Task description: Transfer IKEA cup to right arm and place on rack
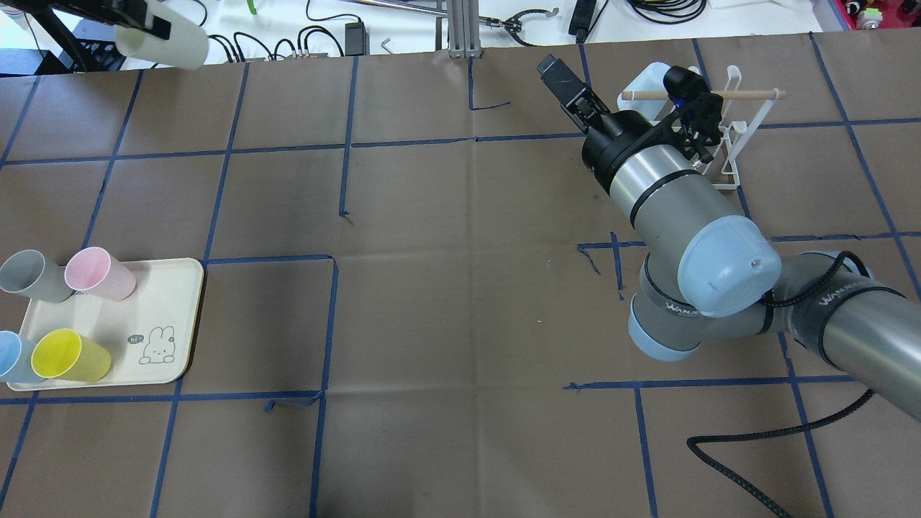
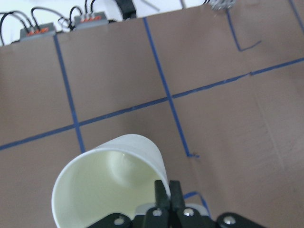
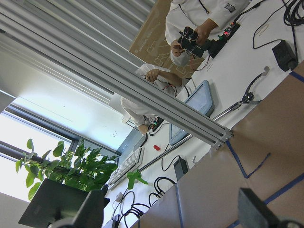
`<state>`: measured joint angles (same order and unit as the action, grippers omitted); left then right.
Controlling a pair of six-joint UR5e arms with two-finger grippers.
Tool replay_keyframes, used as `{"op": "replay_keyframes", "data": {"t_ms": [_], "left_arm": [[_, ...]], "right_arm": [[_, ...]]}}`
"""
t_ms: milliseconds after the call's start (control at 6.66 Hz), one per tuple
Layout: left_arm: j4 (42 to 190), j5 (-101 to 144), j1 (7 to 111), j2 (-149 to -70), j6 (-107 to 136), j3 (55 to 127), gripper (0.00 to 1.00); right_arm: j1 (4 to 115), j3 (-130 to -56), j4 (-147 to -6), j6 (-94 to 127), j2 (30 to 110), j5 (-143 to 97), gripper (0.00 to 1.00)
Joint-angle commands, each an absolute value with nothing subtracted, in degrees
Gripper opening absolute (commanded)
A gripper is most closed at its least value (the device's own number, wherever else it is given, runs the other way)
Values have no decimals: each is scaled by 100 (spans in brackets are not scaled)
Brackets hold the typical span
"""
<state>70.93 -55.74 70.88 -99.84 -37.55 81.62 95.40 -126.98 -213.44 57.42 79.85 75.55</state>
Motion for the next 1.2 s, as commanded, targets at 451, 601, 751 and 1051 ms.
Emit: {"op": "replay_keyframes", "data": {"t_ms": [451, 601, 751, 1051], "left_arm": [[3330, -2598, 7594, -9949, -3639, 10462, 0], [2757, -2280, 7620, -9801, -3639, 11112, 0], [2220, -2085, 7690, -9600, -3647, 11771, 0], [1916, -2118, 8031, -9248, -3674, 12408, 0]], "right_arm": [[9589, -12858, -21462, 7861, 8068, 7365, 100], [9589, -12867, -21454, 8432, 8094, 7365, 100], [9589, -12867, -21445, 9012, 8095, 7365, 100], [9598, -12867, -21376, 9553, 8086, 7374, 100]]}}
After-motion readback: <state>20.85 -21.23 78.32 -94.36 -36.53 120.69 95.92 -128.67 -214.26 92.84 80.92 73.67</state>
